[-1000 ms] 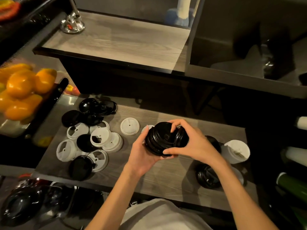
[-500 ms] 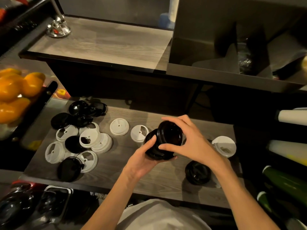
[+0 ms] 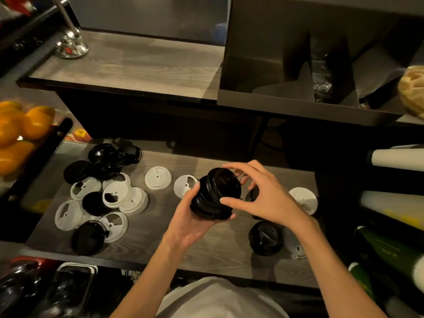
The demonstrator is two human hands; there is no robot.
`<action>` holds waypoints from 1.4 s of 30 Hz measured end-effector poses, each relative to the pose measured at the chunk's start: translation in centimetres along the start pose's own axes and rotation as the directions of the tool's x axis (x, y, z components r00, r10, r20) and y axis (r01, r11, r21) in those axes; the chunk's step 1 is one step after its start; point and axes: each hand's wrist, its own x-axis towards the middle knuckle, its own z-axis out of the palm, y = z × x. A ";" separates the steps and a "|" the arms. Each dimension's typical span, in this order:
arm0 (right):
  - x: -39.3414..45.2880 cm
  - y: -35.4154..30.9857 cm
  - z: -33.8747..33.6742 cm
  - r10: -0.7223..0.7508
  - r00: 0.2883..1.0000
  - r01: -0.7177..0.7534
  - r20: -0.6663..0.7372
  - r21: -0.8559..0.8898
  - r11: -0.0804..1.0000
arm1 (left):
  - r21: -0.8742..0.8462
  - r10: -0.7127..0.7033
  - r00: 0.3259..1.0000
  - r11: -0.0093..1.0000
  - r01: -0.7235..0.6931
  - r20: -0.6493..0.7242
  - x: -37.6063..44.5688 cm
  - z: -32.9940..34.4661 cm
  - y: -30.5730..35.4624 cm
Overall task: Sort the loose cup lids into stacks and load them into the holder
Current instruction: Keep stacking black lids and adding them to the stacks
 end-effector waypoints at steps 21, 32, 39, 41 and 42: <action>0.1 -0.6 -2.0 -0.095 0.985 0.094 0.144 0.017 0.995 | 0.057 0.016 1.000 0.998 -0.016 0.013 -0.4 0.7 -0.5; -0.9 -0.9 1.0 0.081 0.990 -0.081 -0.115 0.003 0.997 | 0.019 0.039 0.998 0.999 -0.040 0.046 -0.8 0.6 -0.3; -0.9 -1.7 2.5 0.122 0.977 -0.147 -0.172 -0.140 0.979 | -0.009 0.064 0.998 0.998 -0.064 -0.001 -0.8 0.0 -0.8; -0.8 -2.1 2.5 0.152 0.978 -0.170 -0.145 -0.119 0.978 | -0.006 0.058 0.998 0.998 -0.058 -0.002 -1.0 0.2 -0.9; -0.8 -2.2 2.2 0.164 0.981 -0.173 -0.103 -0.086 0.981 | -0.011 0.058 0.998 0.998 -0.058 0.004 -1.0 0.2 -0.9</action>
